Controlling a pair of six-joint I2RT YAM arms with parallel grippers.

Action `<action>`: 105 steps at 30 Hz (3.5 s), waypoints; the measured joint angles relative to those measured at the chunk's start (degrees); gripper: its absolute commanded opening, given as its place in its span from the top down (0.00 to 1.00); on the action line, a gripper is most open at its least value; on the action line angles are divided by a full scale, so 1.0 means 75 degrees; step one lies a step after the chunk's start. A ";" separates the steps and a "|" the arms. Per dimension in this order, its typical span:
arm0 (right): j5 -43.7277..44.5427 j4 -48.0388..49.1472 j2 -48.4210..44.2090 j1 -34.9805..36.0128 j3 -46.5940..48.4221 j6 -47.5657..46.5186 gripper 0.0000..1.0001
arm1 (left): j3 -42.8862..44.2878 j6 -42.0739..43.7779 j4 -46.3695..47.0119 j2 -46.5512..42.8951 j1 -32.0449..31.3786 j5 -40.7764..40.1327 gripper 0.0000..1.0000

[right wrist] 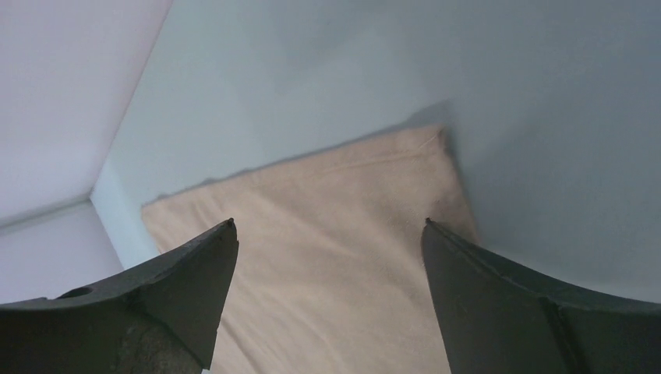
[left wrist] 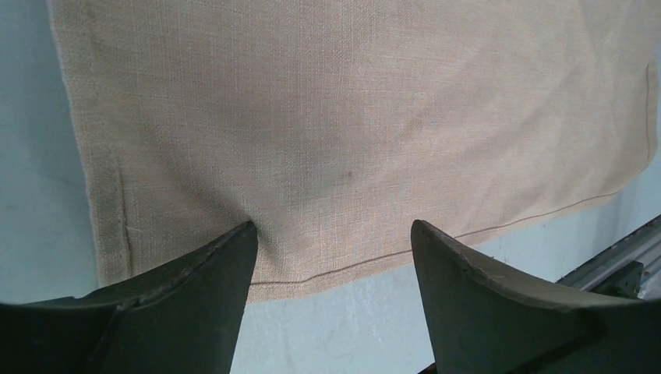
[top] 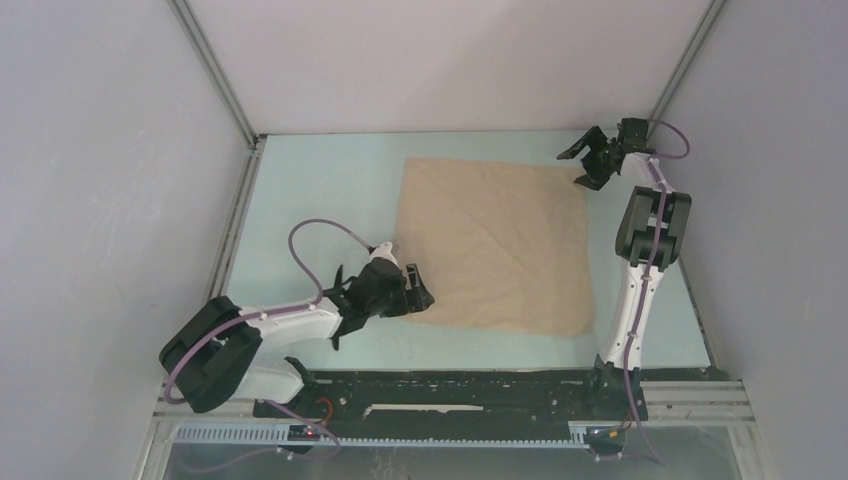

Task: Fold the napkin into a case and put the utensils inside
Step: Flatten out the crumpled napkin at the center of the board, then pick up the flattened napkin from the center of the board.

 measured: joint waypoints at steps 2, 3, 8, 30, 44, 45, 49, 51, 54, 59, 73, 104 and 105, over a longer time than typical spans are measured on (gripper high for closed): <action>0.0096 -0.0370 0.0405 -0.0087 0.0615 0.0134 0.04 | -0.0079 0.0000 0.0038 -0.0090 0.0006 0.0003 0.17; 0.0079 -0.0574 0.0612 -0.0140 0.1005 0.0201 0.04 | -0.0117 0.0000 0.0038 -0.0143 0.0006 0.0003 0.17; 0.0163 -0.1180 0.1346 -0.0236 0.2393 0.0434 0.03 | -0.0236 0.0009 -0.0082 -0.0396 0.0009 0.0003 0.16; 0.2771 -0.3733 -0.8020 0.0163 -0.7289 0.0428 0.15 | 0.0396 0.0892 -0.2693 -0.3660 0.0102 -0.0131 0.10; 0.4584 -0.5251 -0.9675 0.0446 -1.0034 0.1460 0.35 | 0.0396 0.1151 -0.2871 -0.4077 0.0137 -0.0050 0.11; 0.4590 -0.5190 -0.9576 0.0522 -1.0034 0.1501 0.35 | 0.0396 0.1151 -0.2876 -0.4080 0.0137 -0.0050 0.11; 0.4590 -0.4931 -0.9381 0.0831 -1.0034 0.1606 0.36 | 0.0396 0.1151 -0.2879 -0.4077 0.0140 -0.0050 0.11; 0.4578 -0.4768 -0.9314 0.0924 -1.0034 0.1658 0.36 | 0.0396 0.1151 -0.2882 -0.4074 0.0137 -0.0050 0.11; 0.4575 -0.4552 -0.9174 0.0965 -1.0034 0.1702 0.38 | 0.0396 0.1148 -0.2891 -0.4074 0.0140 -0.0050 0.11; 0.4666 -0.4299 -0.8830 0.0968 -1.0034 0.1716 0.39 | 0.0361 0.1145 -0.2911 -0.4135 0.0157 -0.0055 0.11; 0.4605 -0.3340 -0.8664 0.0822 -1.0459 0.1760 0.44 | 0.0277 0.1075 -0.3398 -0.4360 0.0242 -0.0227 0.12; 0.4526 -0.2620 -0.9789 0.1343 -1.1214 0.2212 1.00 | 0.2667 -0.3348 -0.6773 0.0839 0.0813 -0.0609 0.38; 0.4485 -0.2594 -0.9830 0.1346 -1.1243 0.2212 1.00 | 0.2664 -0.3506 -0.6770 0.1003 0.0804 -0.0603 0.37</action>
